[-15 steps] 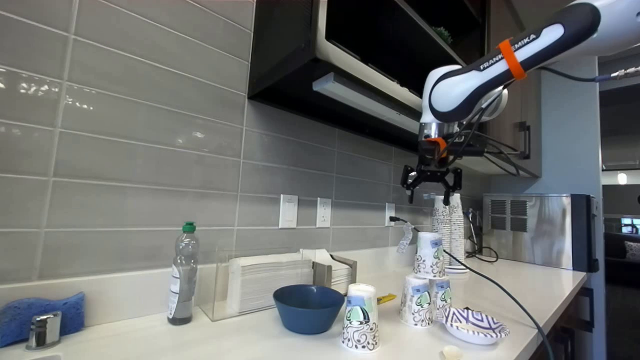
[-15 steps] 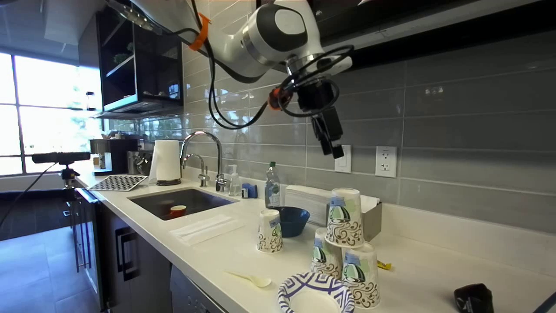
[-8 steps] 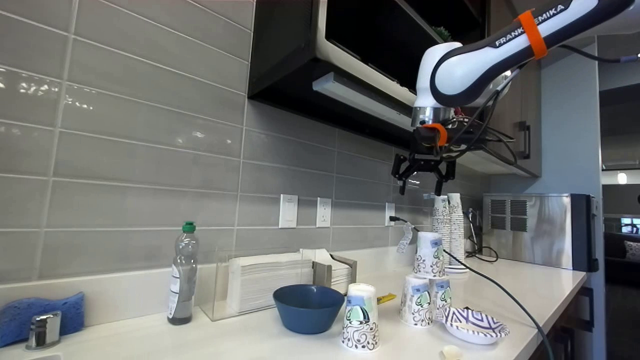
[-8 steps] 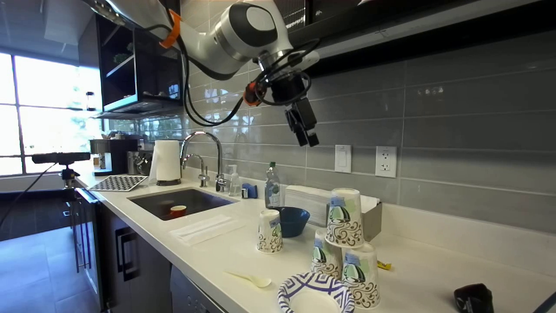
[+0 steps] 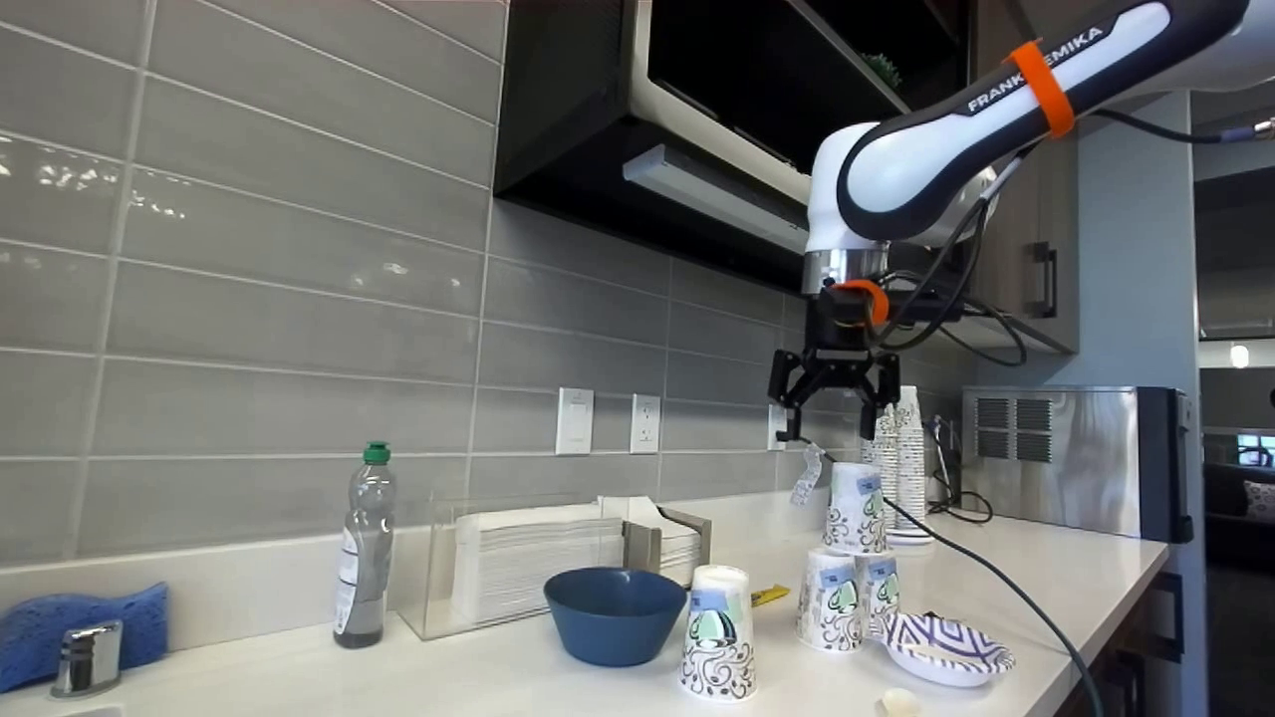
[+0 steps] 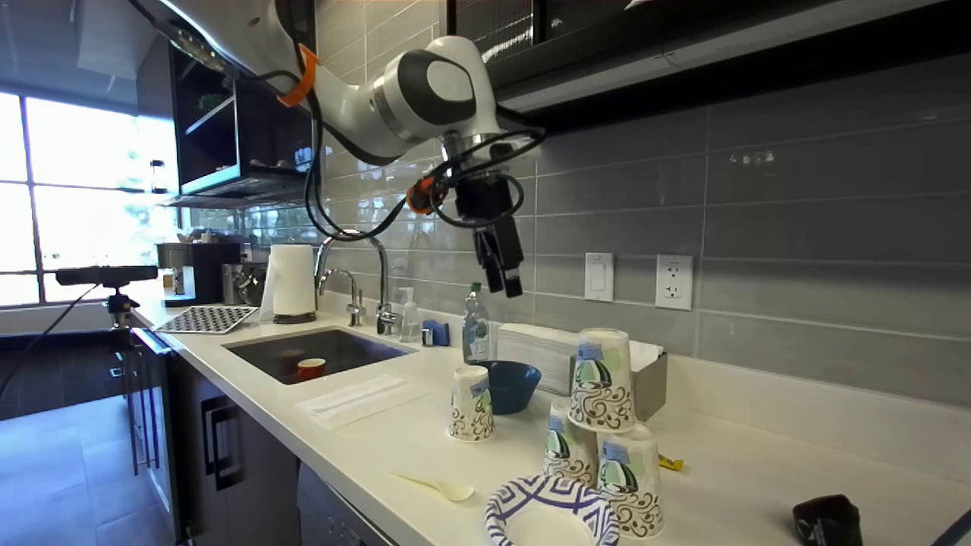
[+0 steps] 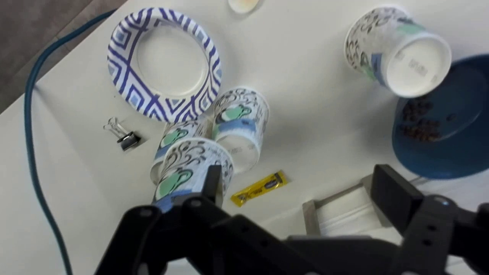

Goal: Pick up the second paper cup from the left and put it on the two cups to the right, pick up the paper cup furthest to the left and put it on the paper cup above two paper cups

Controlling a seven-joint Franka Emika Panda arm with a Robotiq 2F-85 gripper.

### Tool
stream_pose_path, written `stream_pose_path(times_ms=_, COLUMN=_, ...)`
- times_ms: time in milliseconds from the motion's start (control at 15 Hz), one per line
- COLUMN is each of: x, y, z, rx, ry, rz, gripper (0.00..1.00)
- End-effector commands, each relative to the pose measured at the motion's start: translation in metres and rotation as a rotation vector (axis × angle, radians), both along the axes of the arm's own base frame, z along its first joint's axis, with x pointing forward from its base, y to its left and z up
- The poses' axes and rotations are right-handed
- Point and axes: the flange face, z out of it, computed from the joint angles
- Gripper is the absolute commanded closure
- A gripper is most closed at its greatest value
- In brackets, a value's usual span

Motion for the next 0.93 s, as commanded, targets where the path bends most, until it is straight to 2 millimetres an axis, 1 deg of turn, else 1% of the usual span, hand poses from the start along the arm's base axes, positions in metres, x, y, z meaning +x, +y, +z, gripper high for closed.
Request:
stream_pose_path(times_ms=0, x=-0.007, y=0.031, z=-0.039, rx=0.078, ry=0.092, rz=0.101, gripper=0.0)
stream_pose_path(times_ms=67, x=-0.007, y=0.04, z=-0.046, rx=0.1, ry=0.099, rz=0.132, gripper=0.0)
stream_pose_path(times_ms=133, x=-0.007, y=0.044, z=-0.056, rx=0.116, ry=0.108, rz=0.153, gripper=0.0)
stream_pose_path(times_ms=267, x=-0.006, y=0.047, z=-0.068, rx=0.145, ry=0.102, rz=0.197, gripper=0.0)
stream_pose_path(times_ms=533, x=0.003, y=0.04, z=-0.088, rx=0.188, ry=0.102, rz=0.244, gripper=0.0)
stream_pose_path(times_ms=867, x=0.013, y=0.04, z=-0.106, rx=0.201, ry=0.105, rz=0.283, gripper=0.0)
